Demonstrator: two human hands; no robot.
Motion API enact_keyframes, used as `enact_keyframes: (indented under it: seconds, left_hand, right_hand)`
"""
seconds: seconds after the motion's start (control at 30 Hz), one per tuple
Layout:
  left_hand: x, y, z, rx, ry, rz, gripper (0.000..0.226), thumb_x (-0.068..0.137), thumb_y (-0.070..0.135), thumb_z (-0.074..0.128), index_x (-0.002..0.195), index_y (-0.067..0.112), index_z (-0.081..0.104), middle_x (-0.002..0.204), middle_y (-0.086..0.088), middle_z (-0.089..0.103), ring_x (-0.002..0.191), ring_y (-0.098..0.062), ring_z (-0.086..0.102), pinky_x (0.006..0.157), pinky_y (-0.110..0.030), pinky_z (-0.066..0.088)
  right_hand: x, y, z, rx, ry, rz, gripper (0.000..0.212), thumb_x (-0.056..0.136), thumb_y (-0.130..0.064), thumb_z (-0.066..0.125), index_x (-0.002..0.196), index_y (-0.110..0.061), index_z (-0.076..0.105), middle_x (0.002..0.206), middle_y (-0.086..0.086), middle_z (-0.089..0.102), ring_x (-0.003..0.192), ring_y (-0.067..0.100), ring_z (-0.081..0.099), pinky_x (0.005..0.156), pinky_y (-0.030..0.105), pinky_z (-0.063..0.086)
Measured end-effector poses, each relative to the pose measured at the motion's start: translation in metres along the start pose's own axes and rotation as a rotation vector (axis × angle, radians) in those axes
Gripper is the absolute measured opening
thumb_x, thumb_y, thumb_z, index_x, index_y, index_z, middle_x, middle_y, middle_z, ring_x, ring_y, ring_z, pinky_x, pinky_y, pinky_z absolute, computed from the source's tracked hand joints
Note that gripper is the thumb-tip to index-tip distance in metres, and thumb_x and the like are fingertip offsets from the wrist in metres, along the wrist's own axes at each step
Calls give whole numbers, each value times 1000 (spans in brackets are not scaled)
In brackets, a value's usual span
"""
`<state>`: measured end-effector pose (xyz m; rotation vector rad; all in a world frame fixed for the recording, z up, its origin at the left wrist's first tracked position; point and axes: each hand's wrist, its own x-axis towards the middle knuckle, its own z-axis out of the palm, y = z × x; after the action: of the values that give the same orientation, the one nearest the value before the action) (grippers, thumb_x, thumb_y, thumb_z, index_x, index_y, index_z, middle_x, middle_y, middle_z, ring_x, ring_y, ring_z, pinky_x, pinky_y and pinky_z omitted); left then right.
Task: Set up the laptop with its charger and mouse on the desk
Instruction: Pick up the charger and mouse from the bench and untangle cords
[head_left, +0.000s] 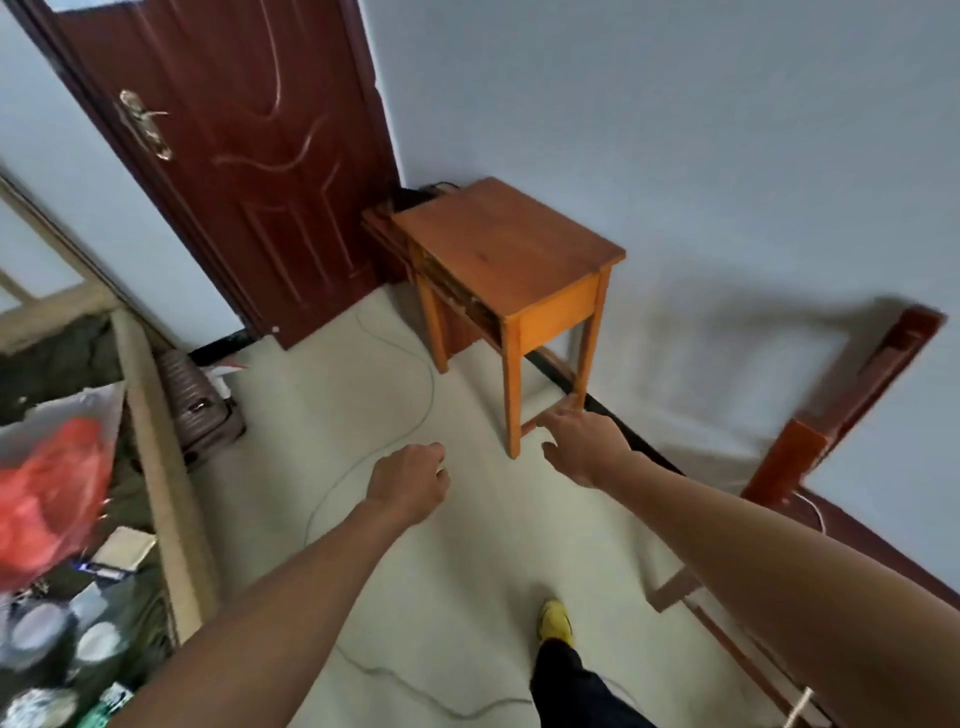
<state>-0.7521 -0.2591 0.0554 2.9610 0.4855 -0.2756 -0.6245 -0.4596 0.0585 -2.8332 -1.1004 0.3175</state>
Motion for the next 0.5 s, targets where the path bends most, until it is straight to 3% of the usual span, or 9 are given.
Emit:
enact_keyframes:
  seconds: [0.27, 0.5]
  left_hand:
    - [136, -90, -56, -94, 62, -241, 30, 94, 34, 46, 116, 17, 58, 106, -5, 67, 102, -26, 60, 79, -33, 46]
    - [243, -200, -76, -159, 80, -405, 29, 94, 34, 47, 117, 20, 59, 105, -3, 68, 104, -26, 60, 82, -33, 45]
  right_hand:
    - [225, -24, -56, -54, -73, -210, 41, 96, -28, 44, 137, -22, 45, 129, 4, 56, 116, 27, 57, 91, 41, 50]
    - [396, -90, -56, -88, -83, -360, 37, 96, -31, 45, 131, -22, 50, 128, 3, 59, 109, 27, 61, 87, 38, 50]
